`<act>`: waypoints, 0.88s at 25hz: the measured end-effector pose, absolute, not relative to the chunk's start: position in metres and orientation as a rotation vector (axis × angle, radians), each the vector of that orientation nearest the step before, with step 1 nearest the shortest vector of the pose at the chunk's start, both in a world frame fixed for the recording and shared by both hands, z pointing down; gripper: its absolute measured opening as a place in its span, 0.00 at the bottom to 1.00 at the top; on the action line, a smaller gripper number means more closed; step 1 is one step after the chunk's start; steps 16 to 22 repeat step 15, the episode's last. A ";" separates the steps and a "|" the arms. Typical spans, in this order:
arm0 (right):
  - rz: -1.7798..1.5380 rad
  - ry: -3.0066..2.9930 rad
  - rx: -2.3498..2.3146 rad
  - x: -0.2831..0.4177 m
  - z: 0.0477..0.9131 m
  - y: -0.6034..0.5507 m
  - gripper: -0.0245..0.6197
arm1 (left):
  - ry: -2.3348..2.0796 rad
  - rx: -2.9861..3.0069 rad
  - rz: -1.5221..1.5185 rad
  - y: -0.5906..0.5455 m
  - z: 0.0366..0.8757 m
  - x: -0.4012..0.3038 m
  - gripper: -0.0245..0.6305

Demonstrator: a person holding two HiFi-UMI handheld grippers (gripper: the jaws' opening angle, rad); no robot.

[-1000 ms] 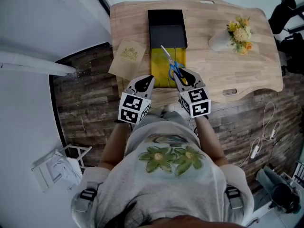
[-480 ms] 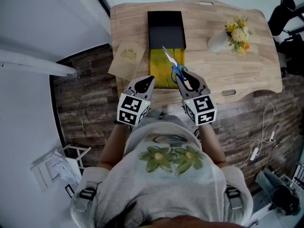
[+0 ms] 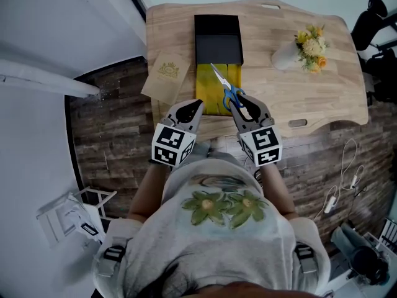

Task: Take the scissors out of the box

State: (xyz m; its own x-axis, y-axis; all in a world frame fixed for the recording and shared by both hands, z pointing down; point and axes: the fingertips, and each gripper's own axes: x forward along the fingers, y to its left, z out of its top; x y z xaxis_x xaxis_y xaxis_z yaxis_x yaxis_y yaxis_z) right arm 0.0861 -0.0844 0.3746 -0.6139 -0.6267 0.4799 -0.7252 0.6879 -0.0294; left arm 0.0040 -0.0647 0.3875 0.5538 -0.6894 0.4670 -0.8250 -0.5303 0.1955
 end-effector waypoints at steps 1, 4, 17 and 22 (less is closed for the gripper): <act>0.306 -2.462 1.045 0.086 0.375 -0.084 0.17 | -1.234 2.397 0.473 -0.064 0.388 0.004 0.05; 0.305 -2.463 1.040 0.086 0.376 -0.085 0.17 | -1.240 2.390 0.472 -0.064 0.389 0.003 0.05; 0.306 -2.456 1.036 0.084 0.382 -0.085 0.17 | -1.252 2.378 0.479 -0.062 0.392 -0.002 0.05; 0.306 -2.456 1.036 0.084 0.382 -0.085 0.17 | -1.252 2.378 0.479 -0.062 0.392 -0.002 0.05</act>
